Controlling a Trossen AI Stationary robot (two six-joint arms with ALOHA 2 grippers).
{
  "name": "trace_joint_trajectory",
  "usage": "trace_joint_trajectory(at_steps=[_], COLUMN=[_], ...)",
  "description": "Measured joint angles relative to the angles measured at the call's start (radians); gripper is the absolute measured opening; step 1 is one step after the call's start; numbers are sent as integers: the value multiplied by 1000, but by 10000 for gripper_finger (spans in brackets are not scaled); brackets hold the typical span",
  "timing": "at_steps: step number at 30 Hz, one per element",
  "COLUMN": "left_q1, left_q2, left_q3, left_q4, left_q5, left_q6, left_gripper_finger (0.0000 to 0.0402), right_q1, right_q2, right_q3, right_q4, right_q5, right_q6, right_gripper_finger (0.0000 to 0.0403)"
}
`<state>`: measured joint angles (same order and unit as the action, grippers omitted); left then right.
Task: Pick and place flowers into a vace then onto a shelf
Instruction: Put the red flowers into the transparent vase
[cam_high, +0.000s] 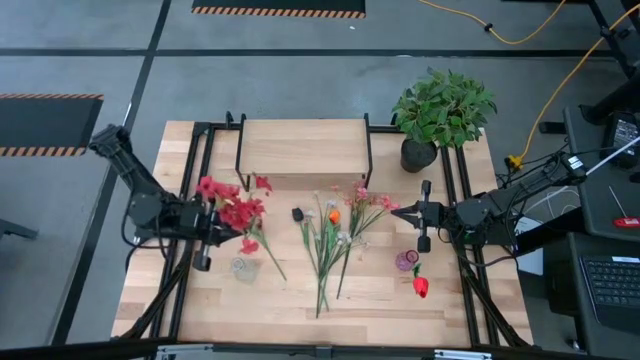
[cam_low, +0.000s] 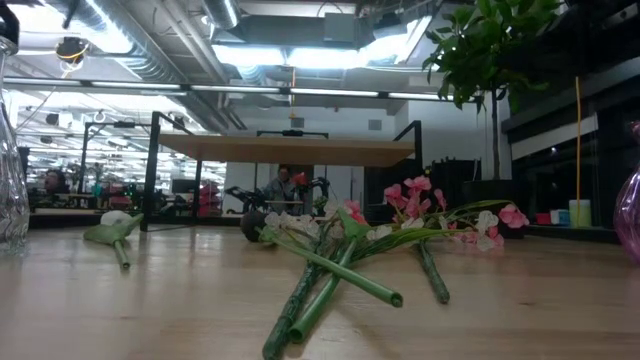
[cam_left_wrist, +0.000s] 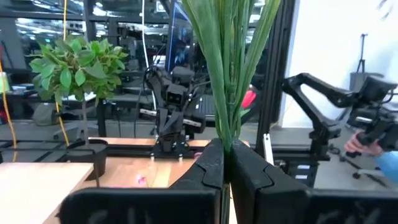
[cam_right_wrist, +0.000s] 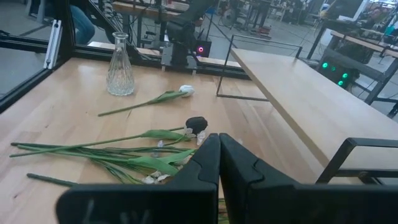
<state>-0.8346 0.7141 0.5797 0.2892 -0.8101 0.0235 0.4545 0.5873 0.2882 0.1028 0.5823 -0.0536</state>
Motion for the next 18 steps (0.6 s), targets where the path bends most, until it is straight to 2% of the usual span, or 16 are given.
trace_joint_trajectory(at_steps=[6, 12, 15, 18], left_q1=[-79, -159, -193, -232], left_q2=[6, 48, 72, 92], left_q3=[0, 0, 0, 0], left_q4=[7, 11, 62, 114], left_q5=[-57, -172, -229, -241], left_q6=[0, 4, 43, 94], left_gripper_finger=[4, 4, 4, 4], right_q1=[0, 0, 0, 0], right_q2=[0, 0, 0, 0], right_q3=[0, 0, 0, 0], right_q4=[0, -4, -4, -4], right_q5=[0, 0, 0, 0], right_q6=[5, 78, 80, 80], right_gripper_finger=[8, 8, 8, 8])
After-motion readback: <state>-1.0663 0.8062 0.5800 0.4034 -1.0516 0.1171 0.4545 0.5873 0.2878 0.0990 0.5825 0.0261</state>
